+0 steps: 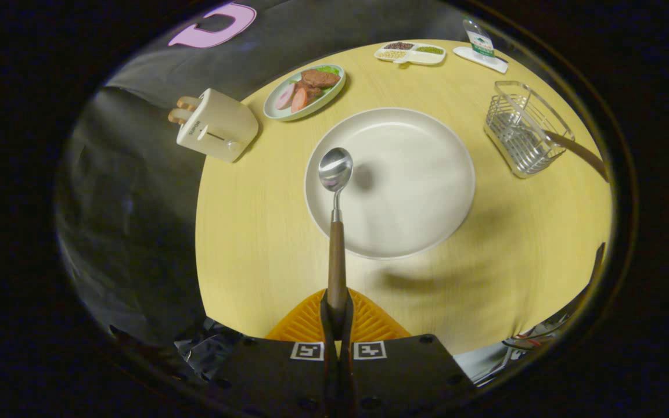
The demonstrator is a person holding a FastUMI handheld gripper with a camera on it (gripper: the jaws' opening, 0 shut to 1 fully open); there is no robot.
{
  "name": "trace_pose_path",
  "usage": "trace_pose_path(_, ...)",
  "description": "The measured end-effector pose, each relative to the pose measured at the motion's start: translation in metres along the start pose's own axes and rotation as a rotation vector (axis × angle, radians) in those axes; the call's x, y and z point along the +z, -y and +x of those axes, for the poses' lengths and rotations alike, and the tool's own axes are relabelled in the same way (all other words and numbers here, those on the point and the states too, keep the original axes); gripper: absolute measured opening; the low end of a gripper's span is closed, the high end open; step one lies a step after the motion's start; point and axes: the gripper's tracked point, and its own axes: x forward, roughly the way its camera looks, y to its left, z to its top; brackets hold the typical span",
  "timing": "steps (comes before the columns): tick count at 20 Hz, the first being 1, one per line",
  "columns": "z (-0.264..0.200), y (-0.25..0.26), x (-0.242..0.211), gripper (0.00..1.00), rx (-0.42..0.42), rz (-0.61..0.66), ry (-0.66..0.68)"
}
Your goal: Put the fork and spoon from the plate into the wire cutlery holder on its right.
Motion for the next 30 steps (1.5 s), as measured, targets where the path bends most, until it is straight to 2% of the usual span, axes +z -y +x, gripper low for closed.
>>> trace_pose_path(7,-0.081,0.029,0.009,0.04,-0.012,0.019,0.005)
trace_pose_path(11,-0.126,0.057,0.021,0.04,-0.046,0.05,0.023)
trace_pose_path(14,-0.151,0.092,0.035,0.05,-0.111,0.057,0.035)
trace_pose_path(17,-0.169,0.123,0.046,0.05,-0.137,0.116,0.014)
trace_pose_path(23,-0.173,0.187,0.078,0.04,-0.24,0.083,-0.052)
trace_pose_path(30,-0.138,0.215,0.096,0.05,-0.298,-0.036,-0.161)
